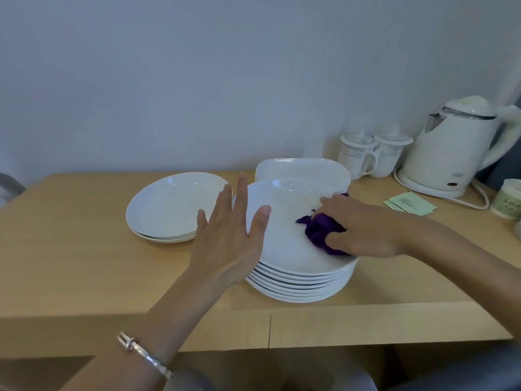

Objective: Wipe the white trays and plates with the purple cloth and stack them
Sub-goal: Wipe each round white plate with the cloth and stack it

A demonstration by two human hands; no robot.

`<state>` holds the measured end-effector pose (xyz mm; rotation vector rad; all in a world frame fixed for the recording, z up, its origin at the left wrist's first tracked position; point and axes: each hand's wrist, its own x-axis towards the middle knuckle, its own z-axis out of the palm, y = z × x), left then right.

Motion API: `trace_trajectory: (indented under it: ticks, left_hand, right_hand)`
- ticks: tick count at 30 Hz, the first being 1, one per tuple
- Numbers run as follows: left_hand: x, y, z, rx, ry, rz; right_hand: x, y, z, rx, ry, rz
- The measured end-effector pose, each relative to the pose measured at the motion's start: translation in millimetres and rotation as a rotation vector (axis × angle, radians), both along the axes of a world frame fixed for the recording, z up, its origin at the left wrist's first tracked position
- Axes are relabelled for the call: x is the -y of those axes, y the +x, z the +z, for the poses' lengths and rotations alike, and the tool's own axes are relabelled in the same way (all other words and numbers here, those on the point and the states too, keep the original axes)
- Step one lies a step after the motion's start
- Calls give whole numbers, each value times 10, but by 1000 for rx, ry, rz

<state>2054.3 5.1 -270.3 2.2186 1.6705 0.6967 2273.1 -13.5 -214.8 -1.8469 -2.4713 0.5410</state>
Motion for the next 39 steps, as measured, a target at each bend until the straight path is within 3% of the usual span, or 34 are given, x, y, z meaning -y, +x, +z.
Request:
trace_trajectory:
  ticks: [3, 6, 8, 10, 13, 17, 19, 22, 24, 28, 32, 39]
  left_hand:
    - [2, 9, -3, 8, 27, 4]
    - [-5, 12, -15, 144, 35, -32]
    - [-10, 13, -24, 222, 35, -51]
    - [-17, 7, -29, 218, 31, -50]
    - [-11, 0, -8, 122, 11, -36]
    - [-13, 0, 69, -26, -51, -19]
    - [-9, 8, 93, -149, -40, -5]
    - [24, 23, 146, -352, 186, -57]
    - [98, 59, 195, -388, 269, -171]
    - [273, 109, 225, -499, 87, -444]
    - [316, 142, 231, -562, 86, -542]
    - [341, 209, 244, -594, 130, -582]
  right_hand:
    - [232, -243, 108, -287, -331, 62]
    - [8, -622, -1, -409, -138, 254]
    - [-304, -807, -126, -440, 26, 273]
    - [-598, -845, -213, -388, 137, 233]
    - [-819, -602, -304, -134, 213, 36]
    - [-534, -156, -235, 118, 242, -93]
    - [-216, -82, -144, 20, 148, -85]
    - [202, -214, -34, -261, -30, -23]
    - [246, -274, -40, -305, 63, -4]
    - [182, -182, 22, -536, 214, -196]
    - [249, -51, 151, -690, 272, -282]
    - [410, 50, 219, -794, 263, -307]
